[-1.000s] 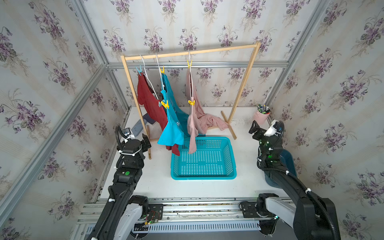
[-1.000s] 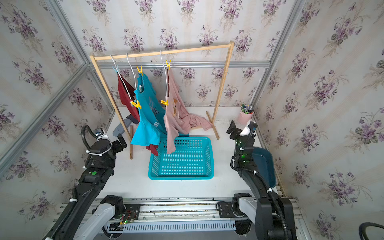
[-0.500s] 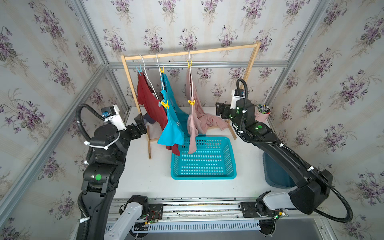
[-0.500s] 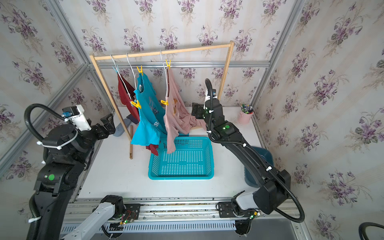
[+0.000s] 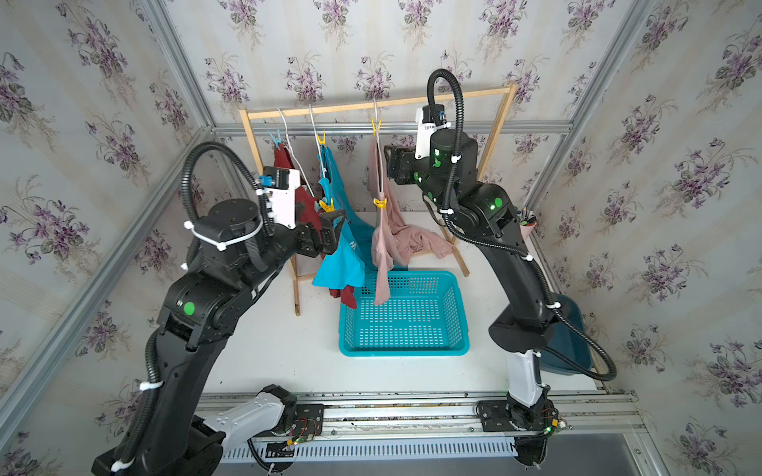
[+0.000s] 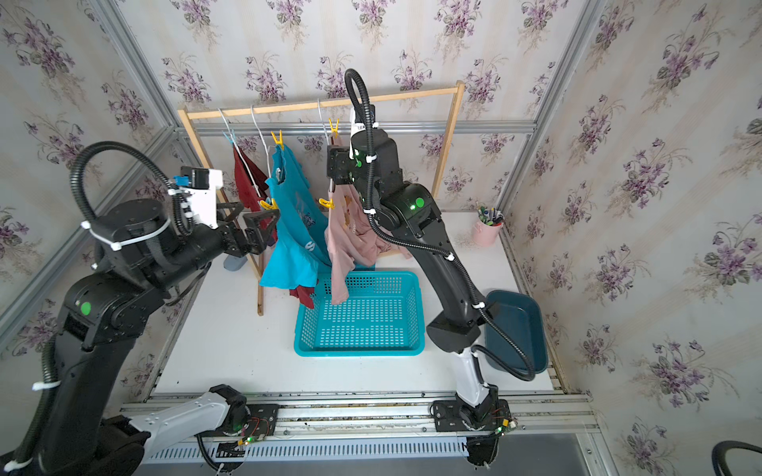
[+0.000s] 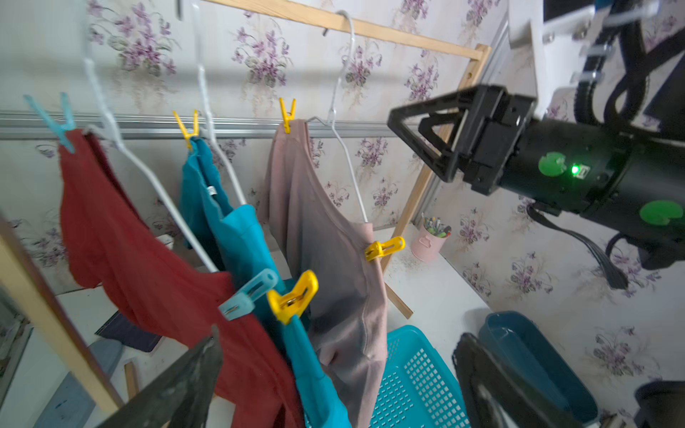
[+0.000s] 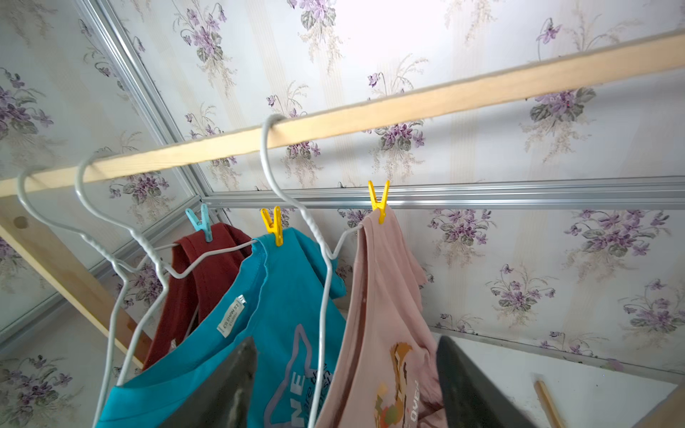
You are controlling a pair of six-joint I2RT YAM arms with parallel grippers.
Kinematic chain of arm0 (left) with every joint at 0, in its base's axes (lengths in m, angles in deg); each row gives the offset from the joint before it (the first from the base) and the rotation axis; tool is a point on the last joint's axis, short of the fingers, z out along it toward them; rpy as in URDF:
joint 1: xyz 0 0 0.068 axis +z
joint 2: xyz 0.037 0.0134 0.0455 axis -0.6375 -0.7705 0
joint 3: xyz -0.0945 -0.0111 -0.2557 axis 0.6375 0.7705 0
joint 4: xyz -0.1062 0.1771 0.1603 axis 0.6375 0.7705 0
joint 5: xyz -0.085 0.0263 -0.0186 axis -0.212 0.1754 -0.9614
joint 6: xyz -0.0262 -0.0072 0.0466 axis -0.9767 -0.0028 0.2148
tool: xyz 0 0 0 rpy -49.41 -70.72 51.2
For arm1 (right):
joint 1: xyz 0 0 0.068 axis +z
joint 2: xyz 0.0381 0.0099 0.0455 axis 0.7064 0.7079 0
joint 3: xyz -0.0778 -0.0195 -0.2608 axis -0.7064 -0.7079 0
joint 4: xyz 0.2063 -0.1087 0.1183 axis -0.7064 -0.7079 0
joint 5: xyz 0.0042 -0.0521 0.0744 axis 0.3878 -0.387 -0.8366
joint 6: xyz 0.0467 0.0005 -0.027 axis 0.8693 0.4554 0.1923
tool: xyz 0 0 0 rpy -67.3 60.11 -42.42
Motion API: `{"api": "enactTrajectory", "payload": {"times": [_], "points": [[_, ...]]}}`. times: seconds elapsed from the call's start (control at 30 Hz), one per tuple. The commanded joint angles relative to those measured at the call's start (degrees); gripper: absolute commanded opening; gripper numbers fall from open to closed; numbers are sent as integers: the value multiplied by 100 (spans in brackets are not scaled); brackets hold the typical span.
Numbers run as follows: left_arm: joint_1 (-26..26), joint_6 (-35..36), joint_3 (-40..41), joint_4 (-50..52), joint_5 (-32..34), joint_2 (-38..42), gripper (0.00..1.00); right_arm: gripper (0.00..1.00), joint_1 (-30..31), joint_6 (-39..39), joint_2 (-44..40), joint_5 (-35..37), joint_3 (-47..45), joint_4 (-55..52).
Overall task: Remove the clothespins securing t-shirts to the hanger
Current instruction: Pick up the hanger from the clothes rail.
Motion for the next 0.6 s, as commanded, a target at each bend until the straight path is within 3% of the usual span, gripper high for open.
{"api": "enactTrajectory", "payload": {"times": [0.0,0.1,0.3,0.57], "points": [[-195,292,-73,154,89,-44,100,81,37,72,-39,-315,-291,-435],[-241,349,12,156,82,-46,100,81,35,115,215,-539,10,-471],[-242,337,-47,175,121,-184,100,80,35,13,555,-318,434,-628],[-362,255,-2357,824,-58,-1922,98,82,38,-129,483,224,865,-864]]}}
